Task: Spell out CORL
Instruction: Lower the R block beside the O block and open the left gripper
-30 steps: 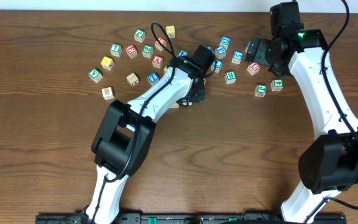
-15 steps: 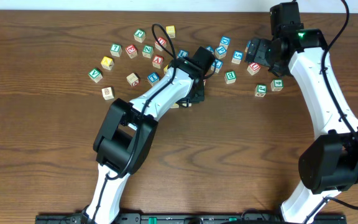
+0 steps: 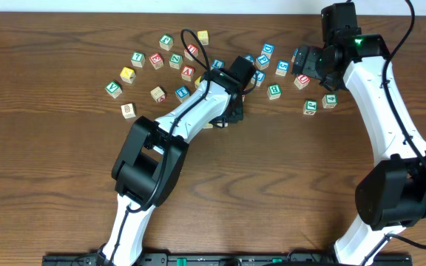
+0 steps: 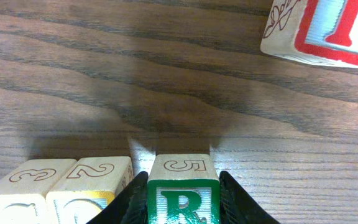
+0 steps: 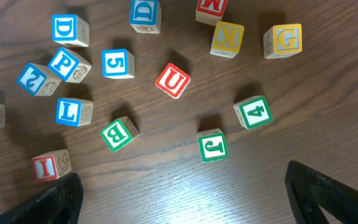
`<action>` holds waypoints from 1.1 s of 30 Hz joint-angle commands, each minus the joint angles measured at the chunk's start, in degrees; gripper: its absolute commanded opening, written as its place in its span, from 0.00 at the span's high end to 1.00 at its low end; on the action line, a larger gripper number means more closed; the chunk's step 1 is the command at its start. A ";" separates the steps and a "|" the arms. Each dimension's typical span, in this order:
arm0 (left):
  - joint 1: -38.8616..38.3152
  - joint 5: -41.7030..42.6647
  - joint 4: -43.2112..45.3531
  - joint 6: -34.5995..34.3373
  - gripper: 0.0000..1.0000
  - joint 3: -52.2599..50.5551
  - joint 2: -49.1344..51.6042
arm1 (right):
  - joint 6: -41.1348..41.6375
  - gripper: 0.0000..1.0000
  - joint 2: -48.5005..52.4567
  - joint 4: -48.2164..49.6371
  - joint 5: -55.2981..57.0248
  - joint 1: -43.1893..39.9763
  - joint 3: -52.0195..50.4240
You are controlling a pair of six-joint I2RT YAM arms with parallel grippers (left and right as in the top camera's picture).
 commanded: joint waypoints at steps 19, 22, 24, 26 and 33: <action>0.13 -0.26 -1.57 -0.31 0.63 -0.81 1.68 | -0.81 0.01 -0.68 -0.09 0.13 -0.24 0.68; 0.13 -0.26 -2.27 -0.28 0.63 -0.76 1.44 | -0.81 0.01 -0.68 -0.07 0.13 -0.24 0.68; 0.13 -0.26 -2.67 -0.28 0.63 -0.70 0.96 | -0.81 0.01 -0.68 -0.07 0.13 -0.24 0.68; 0.13 -0.26 -2.99 -0.26 0.62 -0.63 0.09 | -0.81 0.01 -0.68 -0.07 0.15 -0.24 0.68; 0.13 -0.31 -3.69 -0.24 0.61 -0.61 -4.31 | -0.81 0.01 -0.68 -0.09 0.13 -0.24 0.68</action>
